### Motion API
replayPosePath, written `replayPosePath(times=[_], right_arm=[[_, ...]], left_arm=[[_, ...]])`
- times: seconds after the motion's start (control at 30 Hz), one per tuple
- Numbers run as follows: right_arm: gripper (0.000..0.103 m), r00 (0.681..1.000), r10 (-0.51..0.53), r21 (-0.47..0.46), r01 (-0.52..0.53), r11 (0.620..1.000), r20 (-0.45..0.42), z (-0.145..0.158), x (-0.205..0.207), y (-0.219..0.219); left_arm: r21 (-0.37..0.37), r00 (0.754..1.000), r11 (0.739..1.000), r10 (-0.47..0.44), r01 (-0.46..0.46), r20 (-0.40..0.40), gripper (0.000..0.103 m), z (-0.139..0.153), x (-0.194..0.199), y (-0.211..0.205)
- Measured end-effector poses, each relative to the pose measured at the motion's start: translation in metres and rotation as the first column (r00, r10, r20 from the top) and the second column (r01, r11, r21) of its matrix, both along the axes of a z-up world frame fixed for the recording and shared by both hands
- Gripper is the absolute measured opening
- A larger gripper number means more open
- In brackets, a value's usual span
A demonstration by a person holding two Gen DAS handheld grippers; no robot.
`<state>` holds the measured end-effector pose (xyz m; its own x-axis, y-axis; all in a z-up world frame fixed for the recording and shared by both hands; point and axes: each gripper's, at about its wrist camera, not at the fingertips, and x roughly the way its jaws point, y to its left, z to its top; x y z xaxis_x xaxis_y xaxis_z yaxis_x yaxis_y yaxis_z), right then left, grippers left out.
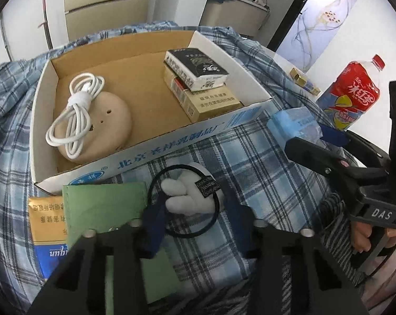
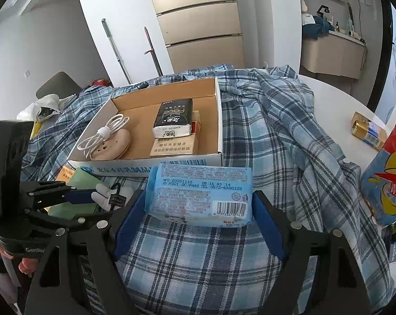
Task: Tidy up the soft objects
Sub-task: 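Lift the wet-wipe pack with the right gripper while the left grasps the white toy with ring, then carry the wet-wipe pack and white toy over the box with both grippers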
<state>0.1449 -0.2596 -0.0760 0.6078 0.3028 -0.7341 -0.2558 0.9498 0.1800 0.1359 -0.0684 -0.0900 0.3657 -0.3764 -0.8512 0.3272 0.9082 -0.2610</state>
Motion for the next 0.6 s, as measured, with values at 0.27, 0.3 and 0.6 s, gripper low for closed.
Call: replayPosePath(times=[0.27, 0.3, 0.6], right_arm=[[0.08, 1.0, -0.004, 0.018, 0.005, 1.0, -0.022, -0.003, 0.004, -0.003], [0.08, 1.0, -0.005, 0.018, 0.005, 1.0, -0.024, -0.004, 0.004, -0.003], [0.08, 1.0, -0.022, -0.009, 0.022, 1.0, -0.004, 0.0, 0.001, -0.002]], left_arm=[[-0.011, 0.996, 0.999, 0.05, -0.05, 0.074, 0.03, 0.027, -0.016, 0.021], [-0.016, 0.995, 0.998, 0.055, -0.054, 0.081, 0.03, 0.031, -0.018, 0.023], [0.04, 0.964, 0.994, 0.085, -0.098, 0.253, 0.03, 0.079, -0.048, 0.029]])
